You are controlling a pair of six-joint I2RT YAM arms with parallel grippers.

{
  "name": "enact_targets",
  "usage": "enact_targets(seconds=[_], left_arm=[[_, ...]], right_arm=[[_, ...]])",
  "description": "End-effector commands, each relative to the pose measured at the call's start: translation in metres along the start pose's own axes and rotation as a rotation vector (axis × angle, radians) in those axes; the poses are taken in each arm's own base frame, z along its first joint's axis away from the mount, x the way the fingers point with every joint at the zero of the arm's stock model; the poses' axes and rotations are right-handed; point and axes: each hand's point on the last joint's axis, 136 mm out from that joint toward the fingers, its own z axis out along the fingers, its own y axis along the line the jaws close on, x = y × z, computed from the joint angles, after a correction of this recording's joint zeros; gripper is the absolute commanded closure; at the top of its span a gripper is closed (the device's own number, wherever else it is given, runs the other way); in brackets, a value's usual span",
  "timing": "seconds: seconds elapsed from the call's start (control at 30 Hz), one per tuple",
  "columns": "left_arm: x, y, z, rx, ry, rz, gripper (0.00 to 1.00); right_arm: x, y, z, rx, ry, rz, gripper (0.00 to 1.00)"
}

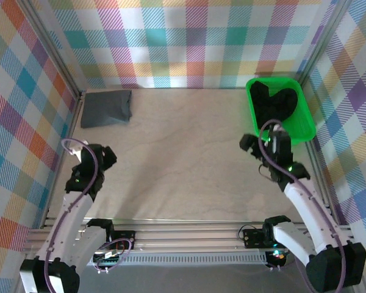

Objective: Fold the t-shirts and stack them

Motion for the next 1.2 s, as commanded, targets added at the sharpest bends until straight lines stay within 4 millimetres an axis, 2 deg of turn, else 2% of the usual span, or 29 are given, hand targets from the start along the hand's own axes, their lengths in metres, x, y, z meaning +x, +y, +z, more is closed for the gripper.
enact_targets(seconds=[0.0, 0.17, 0.23, 0.33, 0.43, 0.47, 0.53, 0.6, 0.7, 0.77, 0.83, 0.87, 0.9, 1.17], left_arm=[[-0.011, -0.01, 0.013, 0.034, -0.137, 0.183, 0.0], [0.013, -0.028, 0.06, 0.074, -0.117, 0.174, 0.0], [0.015, -0.036, 0.077, 0.076, -0.115, 0.162, 0.0], [0.006, -0.055, 0.098, 0.097, -0.117, 0.19, 0.0], [-0.009, -0.075, 0.112, 0.166, -0.181, 0.17, 0.0], [-0.004, -0.075, 0.119, 0.168, -0.168, 0.177, 0.0], [-0.002, -0.084, 0.119, 0.204, -0.168, 0.199, 0.0], [0.006, -0.092, 0.109, 0.264, -0.254, 0.23, 0.0], [0.013, -0.077, 0.099, 0.264, -0.348, 0.185, 0.0], [0.014, -0.083, 0.11, 0.249, -0.285, 0.209, 0.0], [0.018, -0.092, 0.119, 0.248, -0.213, 0.255, 0.0], [0.015, -0.093, 0.118, 0.254, -0.242, 0.248, 0.0], [0.016, -0.093, 0.118, 0.254, -0.226, 0.25, 0.0], [0.016, -0.093, 0.117, 0.256, -0.235, 0.252, 0.0]], right_arm=[[-0.008, -0.048, 0.014, 0.212, -0.2, -0.261, 0.0], [0.012, -0.058, 0.051, 0.203, -0.222, -0.378, 0.0], [0.015, -0.062, 0.064, 0.211, -0.18, -0.384, 0.0], [0.001, -0.047, 0.08, 0.136, -0.229, -0.396, 0.0], [-0.014, -0.043, 0.095, 0.089, -0.265, -0.386, 0.0], [-0.019, -0.04, 0.097, 0.066, -0.291, -0.385, 0.0], [-0.025, -0.035, 0.105, 0.034, -0.299, -0.429, 0.0], [-0.021, -0.039, 0.109, 0.009, -0.317, -0.417, 0.0], [-0.012, -0.047, 0.107, -0.012, -0.38, -0.401, 0.0], [-0.011, -0.05, 0.107, -0.004, -0.406, -0.397, 0.0], [-0.011, -0.048, 0.117, -0.016, -0.338, -0.399, 0.0], [-0.016, -0.044, 0.124, -0.019, -0.317, -0.409, 0.0], [-0.01, -0.045, 0.128, -0.024, -0.262, -0.405, 0.0], [-0.011, -0.044, 0.126, -0.03, -0.276, -0.41, 0.0]])
